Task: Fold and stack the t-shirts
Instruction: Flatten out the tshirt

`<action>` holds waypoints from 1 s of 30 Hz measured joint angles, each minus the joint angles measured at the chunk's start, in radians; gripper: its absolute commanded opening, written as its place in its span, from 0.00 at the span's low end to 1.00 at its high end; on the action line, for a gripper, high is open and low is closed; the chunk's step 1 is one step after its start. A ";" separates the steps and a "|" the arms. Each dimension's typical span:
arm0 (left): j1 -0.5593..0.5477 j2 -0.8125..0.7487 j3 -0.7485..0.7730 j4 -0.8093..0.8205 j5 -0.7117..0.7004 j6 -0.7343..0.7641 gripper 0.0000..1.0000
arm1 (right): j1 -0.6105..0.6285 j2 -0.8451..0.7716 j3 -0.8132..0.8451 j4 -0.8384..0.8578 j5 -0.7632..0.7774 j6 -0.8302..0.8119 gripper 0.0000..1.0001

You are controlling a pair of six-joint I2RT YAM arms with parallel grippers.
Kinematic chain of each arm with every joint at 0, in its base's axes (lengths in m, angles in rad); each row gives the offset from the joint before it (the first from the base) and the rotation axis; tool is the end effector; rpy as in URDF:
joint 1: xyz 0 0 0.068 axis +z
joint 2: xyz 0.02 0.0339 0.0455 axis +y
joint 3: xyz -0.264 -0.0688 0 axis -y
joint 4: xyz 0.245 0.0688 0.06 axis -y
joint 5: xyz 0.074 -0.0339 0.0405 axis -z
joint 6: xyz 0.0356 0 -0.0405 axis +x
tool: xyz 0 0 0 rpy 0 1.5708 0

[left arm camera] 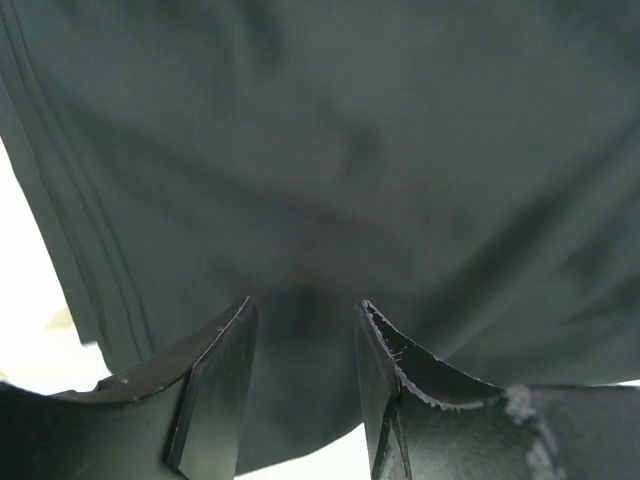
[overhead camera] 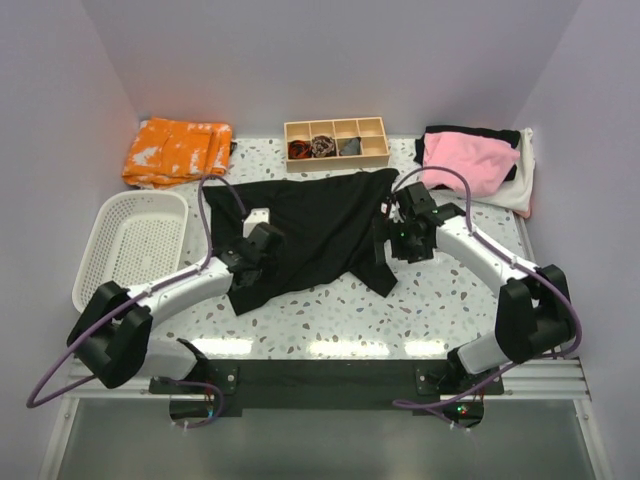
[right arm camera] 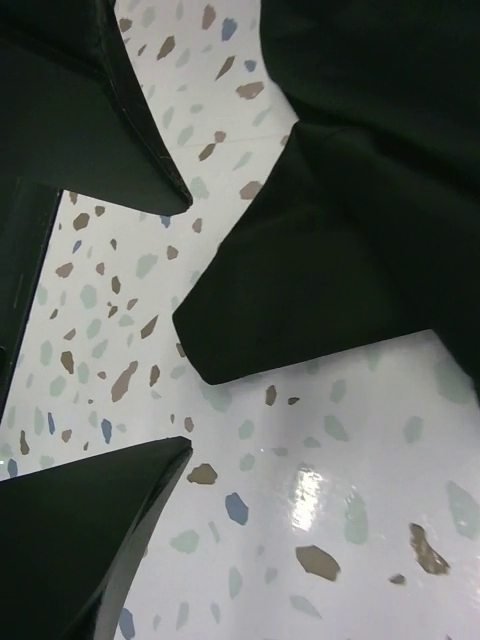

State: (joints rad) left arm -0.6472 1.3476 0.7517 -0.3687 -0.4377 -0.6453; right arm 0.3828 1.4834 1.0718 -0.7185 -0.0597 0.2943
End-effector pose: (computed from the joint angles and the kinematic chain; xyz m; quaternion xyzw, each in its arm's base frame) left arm 0.2154 -0.1439 0.1958 -0.0639 0.9317 -0.0100 0.3574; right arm 0.2703 0.1111 0.2344 -0.0497 0.9741 0.1000 0.1964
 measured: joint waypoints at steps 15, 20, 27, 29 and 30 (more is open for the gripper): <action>-0.008 0.124 -0.049 -0.038 -0.103 -0.157 0.49 | 0.003 0.115 -0.140 0.130 -0.094 0.033 0.53; 0.001 0.153 -0.034 -0.035 -0.146 -0.167 0.49 | 0.003 0.137 -0.157 0.165 -0.110 0.050 0.00; 0.103 0.166 -0.028 -0.028 -0.169 -0.145 0.47 | 0.003 -0.006 -0.181 0.087 -0.085 0.075 0.00; 0.143 0.165 -0.028 -0.027 -0.166 -0.126 0.47 | 0.003 -0.119 -0.180 0.024 -0.080 0.093 0.00; 0.167 0.164 -0.028 -0.026 -0.161 -0.113 0.47 | 0.003 -0.177 -0.178 -0.013 -0.077 0.105 0.00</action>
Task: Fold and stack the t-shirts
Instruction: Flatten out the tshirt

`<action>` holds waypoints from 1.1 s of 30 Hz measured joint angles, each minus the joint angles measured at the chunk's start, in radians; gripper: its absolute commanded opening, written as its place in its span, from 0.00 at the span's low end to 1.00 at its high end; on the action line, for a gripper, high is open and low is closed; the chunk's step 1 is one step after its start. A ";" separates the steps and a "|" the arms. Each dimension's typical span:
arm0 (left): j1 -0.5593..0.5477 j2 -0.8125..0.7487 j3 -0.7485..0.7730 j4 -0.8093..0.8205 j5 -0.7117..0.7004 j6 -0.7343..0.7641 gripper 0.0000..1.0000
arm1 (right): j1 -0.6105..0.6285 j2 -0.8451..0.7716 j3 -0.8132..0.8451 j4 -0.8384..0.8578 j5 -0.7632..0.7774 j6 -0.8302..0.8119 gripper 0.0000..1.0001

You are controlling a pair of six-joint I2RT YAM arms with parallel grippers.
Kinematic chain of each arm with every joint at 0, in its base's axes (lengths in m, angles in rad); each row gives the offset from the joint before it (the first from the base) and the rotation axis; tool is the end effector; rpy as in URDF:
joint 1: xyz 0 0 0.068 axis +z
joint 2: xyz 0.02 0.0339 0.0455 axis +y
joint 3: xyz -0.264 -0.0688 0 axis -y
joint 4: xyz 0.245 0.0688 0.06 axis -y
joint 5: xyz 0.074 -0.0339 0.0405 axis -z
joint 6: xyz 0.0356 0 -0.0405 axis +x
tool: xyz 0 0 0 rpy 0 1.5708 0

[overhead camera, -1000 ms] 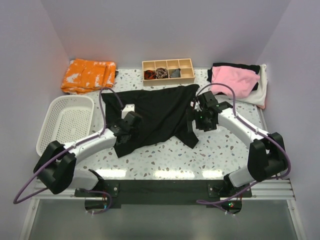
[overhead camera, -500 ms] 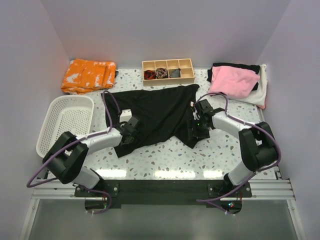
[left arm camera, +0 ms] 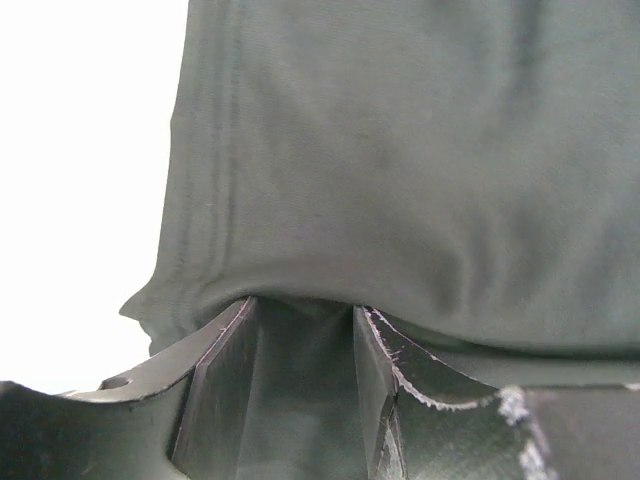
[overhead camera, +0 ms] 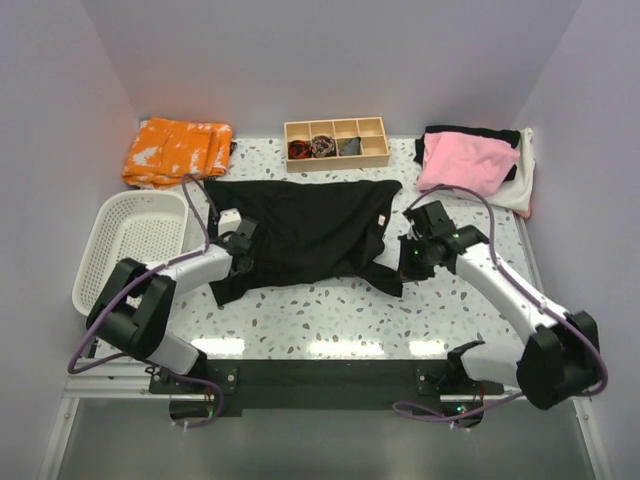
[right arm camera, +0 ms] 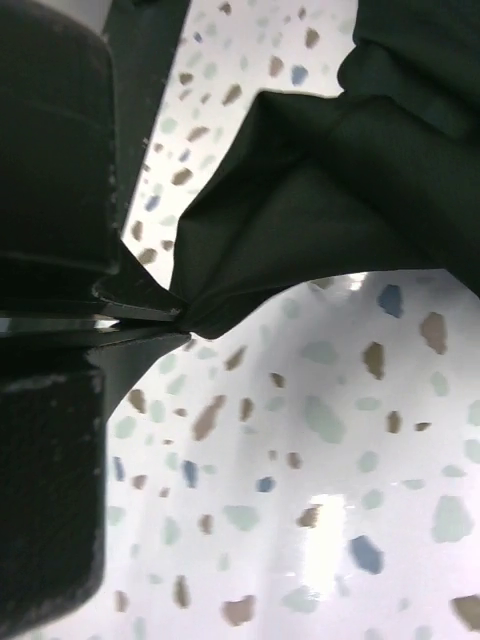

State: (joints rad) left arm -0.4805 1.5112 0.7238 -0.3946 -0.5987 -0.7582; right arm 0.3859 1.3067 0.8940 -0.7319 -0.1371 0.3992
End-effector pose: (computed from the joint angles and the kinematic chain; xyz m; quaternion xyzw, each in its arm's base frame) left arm 0.2388 -0.1019 0.1501 -0.1862 0.9206 0.1284 0.3183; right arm 0.2249 0.0966 0.2256 -0.0080 0.9752 0.1426 0.1693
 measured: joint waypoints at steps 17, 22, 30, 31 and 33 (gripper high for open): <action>0.031 0.013 0.126 -0.101 0.080 0.159 0.47 | 0.013 -0.343 0.018 -0.575 0.139 0.133 0.72; 0.031 0.013 0.126 -0.093 0.127 0.185 0.45 | 0.014 -0.320 0.153 -0.582 0.260 0.172 0.80; 0.031 0.026 0.177 -0.063 0.172 0.218 0.47 | 0.003 -0.071 0.200 -0.236 0.383 0.191 0.80; 0.031 0.035 0.186 -0.053 0.172 0.220 0.48 | -0.001 -0.032 0.196 -0.197 0.383 0.188 0.80; 0.031 0.054 0.196 -0.024 0.173 0.221 0.49 | -0.010 0.047 0.191 -0.118 0.381 0.182 0.80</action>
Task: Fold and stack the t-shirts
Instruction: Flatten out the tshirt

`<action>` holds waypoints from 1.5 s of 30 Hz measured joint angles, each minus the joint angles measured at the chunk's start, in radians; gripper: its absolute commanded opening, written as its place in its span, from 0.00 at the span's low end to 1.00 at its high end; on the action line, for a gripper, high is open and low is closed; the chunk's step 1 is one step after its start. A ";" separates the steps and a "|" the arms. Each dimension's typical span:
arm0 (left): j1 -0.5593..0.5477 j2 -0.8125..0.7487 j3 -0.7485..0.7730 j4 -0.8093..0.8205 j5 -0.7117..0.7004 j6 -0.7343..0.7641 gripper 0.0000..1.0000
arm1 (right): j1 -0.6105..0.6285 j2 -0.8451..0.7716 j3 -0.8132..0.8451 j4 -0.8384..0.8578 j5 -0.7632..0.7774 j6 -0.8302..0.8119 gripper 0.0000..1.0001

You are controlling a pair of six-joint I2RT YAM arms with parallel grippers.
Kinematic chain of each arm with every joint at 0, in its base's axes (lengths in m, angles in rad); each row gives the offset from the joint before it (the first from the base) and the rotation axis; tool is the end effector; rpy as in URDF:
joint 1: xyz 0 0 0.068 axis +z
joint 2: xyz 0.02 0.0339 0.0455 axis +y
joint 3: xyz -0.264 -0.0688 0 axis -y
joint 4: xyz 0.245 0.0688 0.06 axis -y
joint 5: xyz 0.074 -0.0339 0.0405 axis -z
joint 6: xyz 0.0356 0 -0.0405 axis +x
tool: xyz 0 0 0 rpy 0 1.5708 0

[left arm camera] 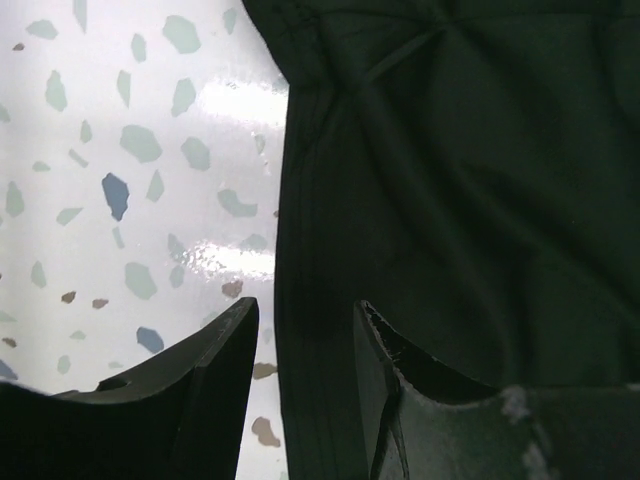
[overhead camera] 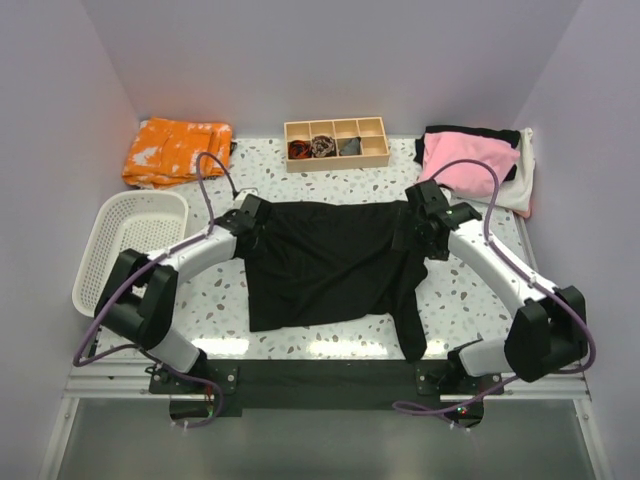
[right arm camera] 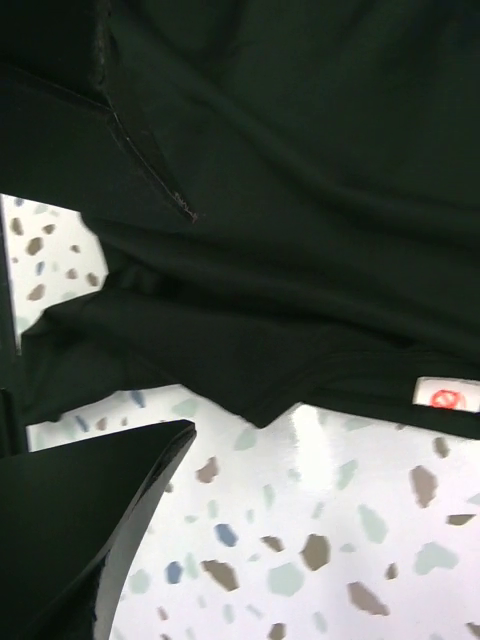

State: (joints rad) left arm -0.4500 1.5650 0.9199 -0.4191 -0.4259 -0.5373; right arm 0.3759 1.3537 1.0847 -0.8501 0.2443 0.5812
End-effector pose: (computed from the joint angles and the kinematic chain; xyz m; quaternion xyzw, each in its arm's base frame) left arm 0.2783 -0.1181 0.1851 -0.0942 0.9430 0.0641 0.3126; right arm 0.2475 0.0884 0.2664 0.1263 0.9595 -0.0031 0.2520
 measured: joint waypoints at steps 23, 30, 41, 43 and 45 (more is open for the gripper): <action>0.003 0.194 0.074 0.171 0.064 0.023 0.00 | -0.142 0.291 -0.002 0.273 -0.107 -0.089 0.71; 0.005 0.195 0.088 0.173 0.062 0.036 0.00 | -0.142 0.351 -0.027 0.297 -0.118 -0.107 0.71; 0.011 0.193 0.092 0.209 0.072 0.081 0.10 | -0.142 0.310 -0.030 0.297 -0.133 -0.137 0.76; 0.011 0.193 0.092 0.220 0.077 0.086 0.00 | -0.142 0.304 -0.029 0.297 -0.133 -0.139 0.76; 0.011 0.193 0.092 0.230 0.082 0.094 0.00 | -0.142 0.304 -0.028 0.297 -0.133 -0.142 0.76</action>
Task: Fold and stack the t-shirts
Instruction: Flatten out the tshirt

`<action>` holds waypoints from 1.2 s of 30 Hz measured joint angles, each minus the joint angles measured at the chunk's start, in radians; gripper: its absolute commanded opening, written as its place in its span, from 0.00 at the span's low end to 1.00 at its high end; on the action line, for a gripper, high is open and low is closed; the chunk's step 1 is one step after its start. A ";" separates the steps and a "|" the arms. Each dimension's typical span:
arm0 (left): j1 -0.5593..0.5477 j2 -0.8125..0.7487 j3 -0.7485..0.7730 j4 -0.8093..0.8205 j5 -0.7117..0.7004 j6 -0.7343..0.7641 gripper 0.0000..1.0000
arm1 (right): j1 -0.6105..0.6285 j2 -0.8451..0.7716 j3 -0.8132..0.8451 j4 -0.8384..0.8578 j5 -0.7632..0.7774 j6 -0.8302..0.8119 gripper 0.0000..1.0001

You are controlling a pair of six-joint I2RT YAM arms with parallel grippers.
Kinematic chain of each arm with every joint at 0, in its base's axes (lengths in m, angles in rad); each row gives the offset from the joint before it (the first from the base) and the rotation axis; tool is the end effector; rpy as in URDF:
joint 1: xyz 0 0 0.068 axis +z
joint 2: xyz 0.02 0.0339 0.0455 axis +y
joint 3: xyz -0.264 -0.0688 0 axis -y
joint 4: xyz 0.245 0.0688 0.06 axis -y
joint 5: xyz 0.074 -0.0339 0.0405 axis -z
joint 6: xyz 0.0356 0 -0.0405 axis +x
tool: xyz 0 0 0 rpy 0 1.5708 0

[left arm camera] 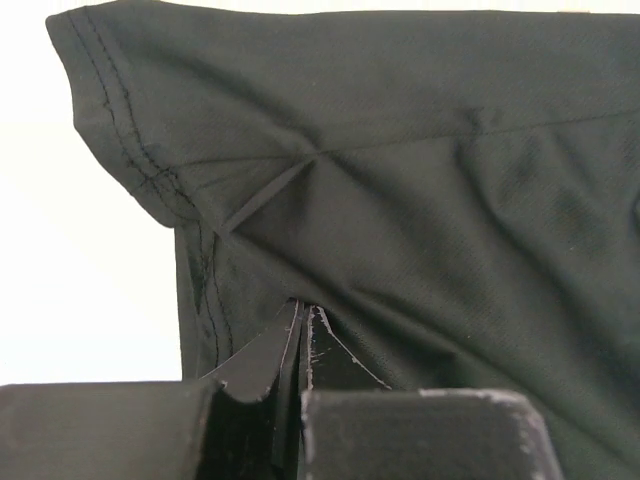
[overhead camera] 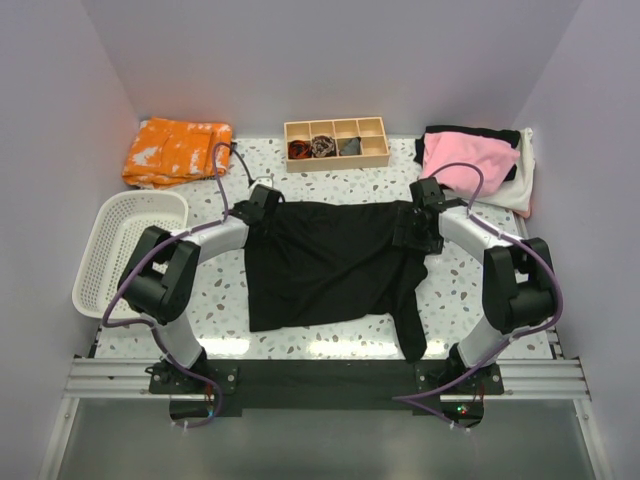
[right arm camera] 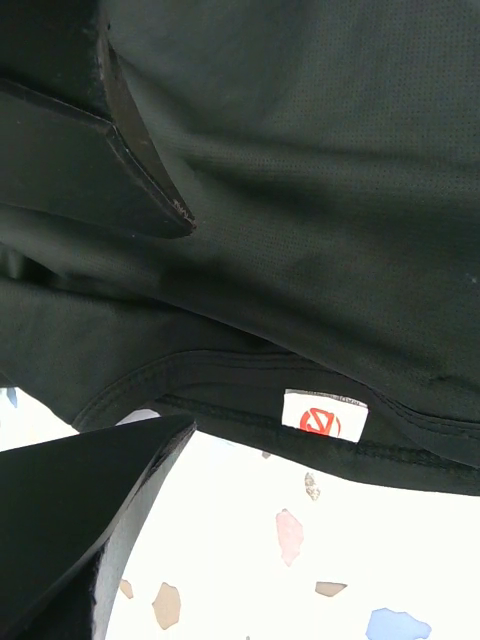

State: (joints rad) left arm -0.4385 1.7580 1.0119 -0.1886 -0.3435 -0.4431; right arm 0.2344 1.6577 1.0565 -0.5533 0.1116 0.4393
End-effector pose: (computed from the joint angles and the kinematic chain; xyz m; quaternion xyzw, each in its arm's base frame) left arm 0.3253 -0.1393 0.1642 -0.0556 0.9357 0.0154 0.3479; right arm 0.3152 0.0712 0.1874 0.1114 0.9706 0.0167 0.2128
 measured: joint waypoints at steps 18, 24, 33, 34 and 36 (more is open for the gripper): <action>0.233 -0.072 0.145 0.003 -0.069 0.027 0.00 | -0.038 -0.039 0.017 -0.027 0.079 -0.011 0.80; 0.254 -0.002 0.251 0.006 -0.050 0.043 0.11 | -0.060 -0.042 0.052 -0.016 0.114 0.010 0.83; 0.248 0.025 0.165 0.022 0.061 0.033 0.09 | -0.171 0.108 0.163 0.055 0.058 0.034 0.67; 0.248 0.031 0.154 0.028 0.071 0.032 0.09 | -0.177 0.134 0.176 0.070 0.047 0.036 0.64; 0.248 0.046 0.137 0.036 0.087 0.031 0.08 | -0.184 0.179 0.188 0.100 0.013 0.040 0.57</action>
State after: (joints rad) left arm -0.1905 1.8038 1.1484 -0.1528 -0.2562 -0.4126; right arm 0.0502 1.8362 1.2446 -0.4534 0.1249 0.4793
